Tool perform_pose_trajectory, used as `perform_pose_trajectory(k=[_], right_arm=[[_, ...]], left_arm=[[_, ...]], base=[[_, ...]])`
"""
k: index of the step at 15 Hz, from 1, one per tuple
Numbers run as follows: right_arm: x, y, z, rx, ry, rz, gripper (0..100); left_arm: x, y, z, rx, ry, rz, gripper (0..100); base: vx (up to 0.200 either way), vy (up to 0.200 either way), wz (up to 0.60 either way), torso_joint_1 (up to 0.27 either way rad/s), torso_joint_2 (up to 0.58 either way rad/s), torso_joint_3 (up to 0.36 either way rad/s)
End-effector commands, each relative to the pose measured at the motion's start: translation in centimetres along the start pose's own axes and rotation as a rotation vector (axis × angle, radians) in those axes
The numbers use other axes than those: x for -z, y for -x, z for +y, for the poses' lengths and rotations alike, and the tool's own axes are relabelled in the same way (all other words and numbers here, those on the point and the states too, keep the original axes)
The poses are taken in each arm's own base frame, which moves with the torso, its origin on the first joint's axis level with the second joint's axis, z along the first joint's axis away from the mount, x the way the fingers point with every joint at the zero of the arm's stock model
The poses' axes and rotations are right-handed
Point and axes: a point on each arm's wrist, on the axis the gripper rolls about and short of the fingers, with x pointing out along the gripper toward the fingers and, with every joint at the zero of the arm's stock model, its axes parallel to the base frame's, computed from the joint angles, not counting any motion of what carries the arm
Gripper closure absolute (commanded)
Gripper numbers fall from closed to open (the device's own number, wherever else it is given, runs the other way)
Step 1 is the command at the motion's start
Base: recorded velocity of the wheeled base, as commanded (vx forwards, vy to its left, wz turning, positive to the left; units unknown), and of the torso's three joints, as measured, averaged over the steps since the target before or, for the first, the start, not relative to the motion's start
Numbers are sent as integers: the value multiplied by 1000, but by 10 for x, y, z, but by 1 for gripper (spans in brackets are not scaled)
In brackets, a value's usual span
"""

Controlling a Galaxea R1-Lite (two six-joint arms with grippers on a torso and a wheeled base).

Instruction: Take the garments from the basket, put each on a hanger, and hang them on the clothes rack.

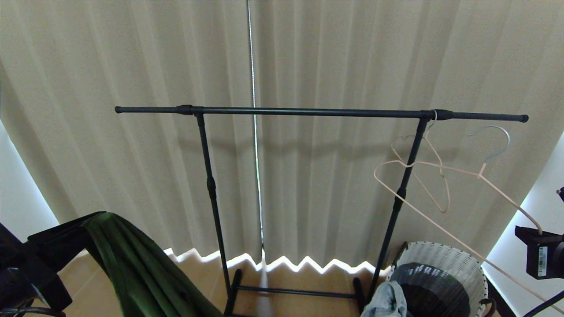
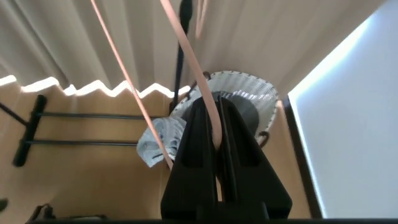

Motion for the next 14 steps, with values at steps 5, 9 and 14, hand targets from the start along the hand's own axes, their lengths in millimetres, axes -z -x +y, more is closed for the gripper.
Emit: perform_pose_trajectory(k=[5,9,14], right_arm=[[1,-8,3,-38,7,33,100],[-1,-8,16,-134,42,26,100],[-6,-4,41,-266,95,5,100]], left_arm=[[7,-15,2,-6,-28,79,100],[-2,-23,8,-98,-33,93,100],[-20,-60,12,-73,-31,102,100]], base=[[0,0,0,0,0,0],[0,0,0,0,0,0],[0,0,0,0,0,0]])
